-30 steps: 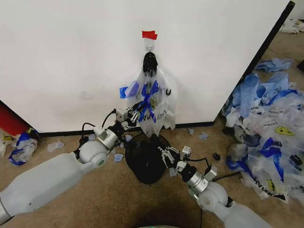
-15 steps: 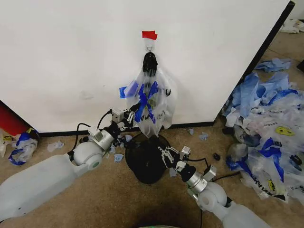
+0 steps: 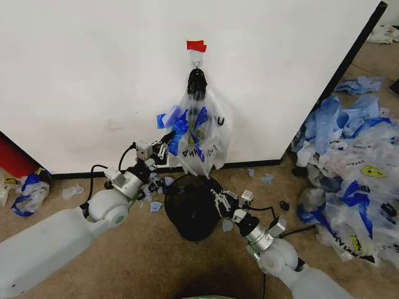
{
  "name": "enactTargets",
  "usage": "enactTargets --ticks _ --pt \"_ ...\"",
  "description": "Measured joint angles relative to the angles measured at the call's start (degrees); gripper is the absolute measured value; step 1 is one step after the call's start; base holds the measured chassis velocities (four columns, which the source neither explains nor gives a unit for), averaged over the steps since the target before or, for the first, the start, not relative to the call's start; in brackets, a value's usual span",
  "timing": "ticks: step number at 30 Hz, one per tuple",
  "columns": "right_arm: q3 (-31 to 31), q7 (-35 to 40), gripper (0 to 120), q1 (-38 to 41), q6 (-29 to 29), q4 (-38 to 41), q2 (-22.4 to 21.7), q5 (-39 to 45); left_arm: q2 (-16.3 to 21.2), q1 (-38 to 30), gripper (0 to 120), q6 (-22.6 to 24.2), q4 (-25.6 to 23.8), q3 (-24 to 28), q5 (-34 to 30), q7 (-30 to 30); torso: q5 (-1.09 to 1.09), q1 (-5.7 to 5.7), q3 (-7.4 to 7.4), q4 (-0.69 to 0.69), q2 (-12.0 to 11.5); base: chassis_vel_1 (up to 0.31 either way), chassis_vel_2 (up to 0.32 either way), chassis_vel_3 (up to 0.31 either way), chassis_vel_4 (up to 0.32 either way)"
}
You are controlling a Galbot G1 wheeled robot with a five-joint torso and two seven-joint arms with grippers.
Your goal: Pick up the garbage bag from the wall and place it over the trash bin.
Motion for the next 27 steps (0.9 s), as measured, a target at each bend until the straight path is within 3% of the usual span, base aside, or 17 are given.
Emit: enactTargets --ticks 1,6,9,13,15,21,22,25,27 --pt "0.0 0.0 7 0.0 0.0 0.0 0.0 0.0 0.0 0.0 0 0.0 0.0 0.0 0.0 0.0 0.0 0.0 0.0 0.0 0.0 0.0 0.0 0.0 0.0" --pt "6.3 0.8 32 -1.8 -0.2 3.8 -4.2 1.1 -0.4 0.8 0 0.0 0.0 -0.8 0.2 -0.2 -0.02 0.0 0.0 -0.01 0.0 0.0 0.0 0.0 0.0" --pt "8.2 1.2 37 -1.9 -0.4 5.1 -5.1 1.9 -0.5 0.9 0 0.0 -0.2 -1.0 0.2 -0.3 -0.02 0.0 0.0 -0.01 0.0 0.0 0.0 0.0 0.0" --pt "11.4 4.9 56 2.0 -2.9 8.9 -8.4 5.5 -0.7 0.7 0 0.0 -1.0 -1.0 0.1 -1.0 -0.02 0.0 0.0 -0.01 0.0 0.0 0.0 0.0 0.0" --pt "10.9 6.1 59 3.6 -3.6 9.3 -8.9 6.3 -0.7 0.7 0 0.0 -1.2 -1.0 0.0 -1.1 -0.03 0.0 0.0 -0.02 0.0 0.0 0.0 0.0 0.0" --pt "-1.9 12.1 86 18.3 -5.8 7.0 -9.3 9.1 -0.3 1.0 0 0.2 -1.3 -1.0 0.0 -1.7 -0.03 0.0 0.01 0.02 0.0 0.0 0.0 0.0 0.0" --pt "-1.9 12.1 86 18.3 -5.8 7.0 -9.3 9.1 -0.3 1.0 0 0.2 -1.3 -1.0 0.0 -1.7 -0.03 0.0 0.01 0.02 0.0 0.0 0.0 0.0 0.0" --pt "-10.2 13.8 98 26.4 -6.9 2.2 -7.2 10.3 0.0 1.5 0 0.2 -1.1 -1.6 0.0 -2.0 -0.02 0.0 0.01 0.02 0.0 0.0 0.0 0.0 0.0" --pt "-13.3 14.4 100 29.4 -7.3 -1.2 -5.6 10.9 0.2 2.0 0 0.2 -1.1 -2.2 0.1 -2.1 -0.03 0.01 0.01 0.02 0.0 0.0 0.0 0.0 0.0"
